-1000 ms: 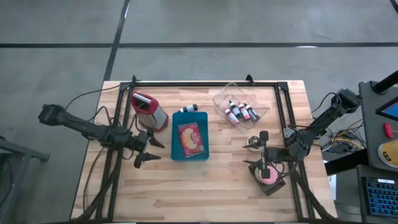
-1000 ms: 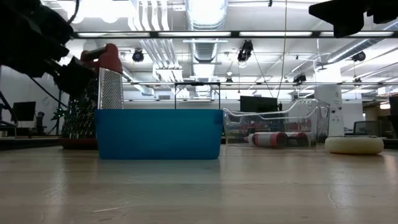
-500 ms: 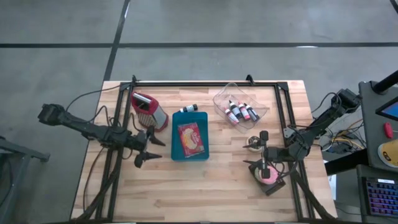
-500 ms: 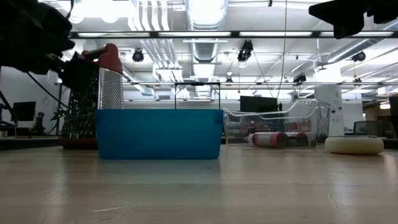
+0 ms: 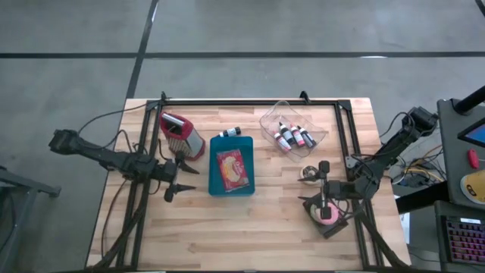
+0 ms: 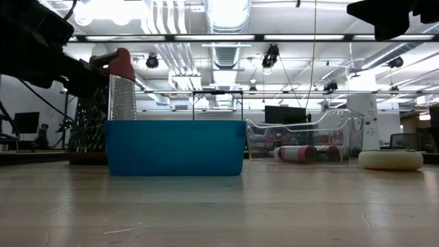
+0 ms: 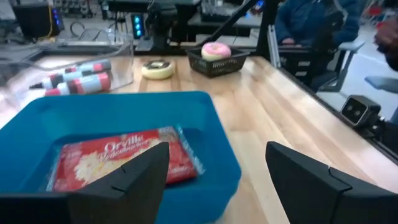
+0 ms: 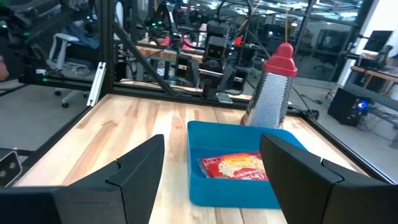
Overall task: Pick & Place Food Item
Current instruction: Put the black donut into the black bin
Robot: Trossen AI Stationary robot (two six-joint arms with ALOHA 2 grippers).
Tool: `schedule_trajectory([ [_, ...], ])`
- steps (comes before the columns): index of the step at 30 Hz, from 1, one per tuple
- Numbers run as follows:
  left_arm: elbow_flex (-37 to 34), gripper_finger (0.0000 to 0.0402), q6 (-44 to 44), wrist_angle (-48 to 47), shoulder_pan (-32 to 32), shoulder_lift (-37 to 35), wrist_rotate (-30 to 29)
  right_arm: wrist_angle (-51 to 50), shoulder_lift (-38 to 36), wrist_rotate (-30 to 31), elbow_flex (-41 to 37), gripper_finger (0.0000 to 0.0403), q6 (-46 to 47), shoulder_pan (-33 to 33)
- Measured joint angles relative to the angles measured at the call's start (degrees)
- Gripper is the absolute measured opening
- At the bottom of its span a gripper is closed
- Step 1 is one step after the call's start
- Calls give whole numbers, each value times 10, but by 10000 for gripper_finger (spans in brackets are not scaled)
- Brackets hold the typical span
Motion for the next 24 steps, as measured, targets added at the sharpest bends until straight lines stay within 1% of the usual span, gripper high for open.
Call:
schedule_trajectory([
  [4, 27, 275, -7, -113, 0, -61, -1, 0, 0, 19, 0, 260, 2, 13],
  [7, 51, 275, -10, -192, -1, -110, -1, 0, 0, 22, 0, 260, 5, 18],
  [10, 57, 275, -13, -234, -6, -158, 2, 0, 1, 22, 0, 260, 10, 20],
  [14, 29, 275, -18, -221, -16, -207, 9, 0, 13, 23, 0, 260, 14, 20],
  [16, 7, 275, -20, -178, -21, -219, 15, 4, 21, 26, 0, 260, 19, 20],
  [18, -9, 275, -8, -125, -25, -216, 29, 7, 30, 30, 0, 260, 26, 20],
  [20, -20, 275, 8, -99, -27, -212, 32, 15, 40, 31, 0, 260, 30, 20],
  [24, -20, 275, 23, -94, -27, -199, -11, 20, 61, 32, 7, 260, 40, 21],
])
